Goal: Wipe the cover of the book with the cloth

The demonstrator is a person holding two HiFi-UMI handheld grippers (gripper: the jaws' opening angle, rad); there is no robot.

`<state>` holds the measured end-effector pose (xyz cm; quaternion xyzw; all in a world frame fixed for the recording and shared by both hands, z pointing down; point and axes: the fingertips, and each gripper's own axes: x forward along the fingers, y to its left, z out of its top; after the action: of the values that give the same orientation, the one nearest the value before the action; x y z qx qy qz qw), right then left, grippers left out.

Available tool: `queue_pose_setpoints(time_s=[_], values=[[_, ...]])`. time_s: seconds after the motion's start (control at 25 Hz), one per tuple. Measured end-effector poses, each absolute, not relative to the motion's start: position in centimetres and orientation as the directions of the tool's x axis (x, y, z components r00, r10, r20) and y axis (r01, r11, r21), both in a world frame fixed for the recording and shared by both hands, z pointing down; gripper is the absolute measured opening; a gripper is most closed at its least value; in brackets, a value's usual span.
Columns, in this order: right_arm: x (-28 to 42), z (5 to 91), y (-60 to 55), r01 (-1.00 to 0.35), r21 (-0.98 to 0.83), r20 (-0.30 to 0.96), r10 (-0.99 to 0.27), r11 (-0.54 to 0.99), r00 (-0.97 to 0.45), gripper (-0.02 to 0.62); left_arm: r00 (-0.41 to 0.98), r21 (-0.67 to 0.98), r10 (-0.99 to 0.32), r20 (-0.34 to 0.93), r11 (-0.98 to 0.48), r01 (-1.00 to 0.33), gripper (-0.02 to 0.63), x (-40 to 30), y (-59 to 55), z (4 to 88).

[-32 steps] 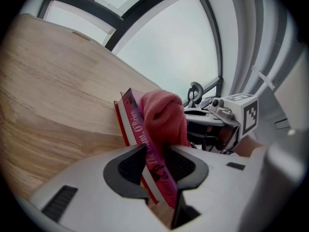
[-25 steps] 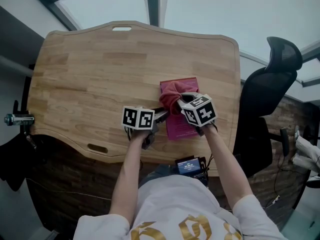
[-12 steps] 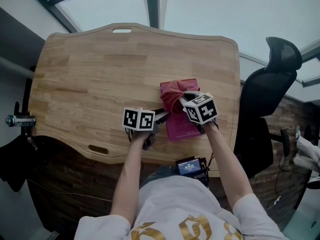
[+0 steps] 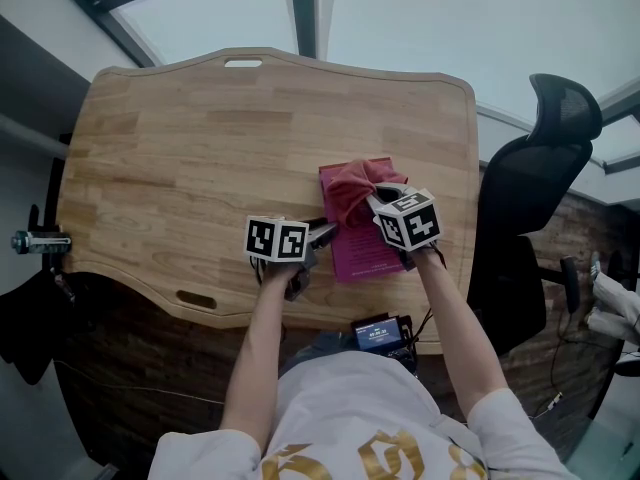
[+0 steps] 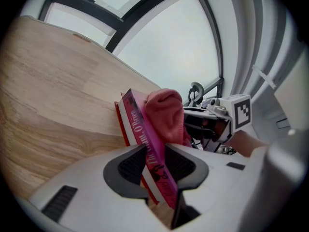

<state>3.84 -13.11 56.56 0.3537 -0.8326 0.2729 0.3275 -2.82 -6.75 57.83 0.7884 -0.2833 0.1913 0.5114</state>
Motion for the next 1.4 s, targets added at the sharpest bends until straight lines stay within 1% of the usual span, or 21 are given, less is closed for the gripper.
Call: queue_pose_setpoints(time_s=[0.88,1.4], values=[[4.9,56.5,-10.4,-0.783,-0.184,0.736,-0.445,0.594,-0.51,0.04,0.759,0.691,-0.274,0.59,-0.315,-0.651,0.132,-2.8,-6.6,57.8],[5.1,56.5,-8.5,-0.787,-0.215,0.737,-0.432,0.578,-0.519,0.041,0.752,0.681,-0.285,0.594,-0.319,-0.659,0.132,-2.9,-6.6,57.8]])
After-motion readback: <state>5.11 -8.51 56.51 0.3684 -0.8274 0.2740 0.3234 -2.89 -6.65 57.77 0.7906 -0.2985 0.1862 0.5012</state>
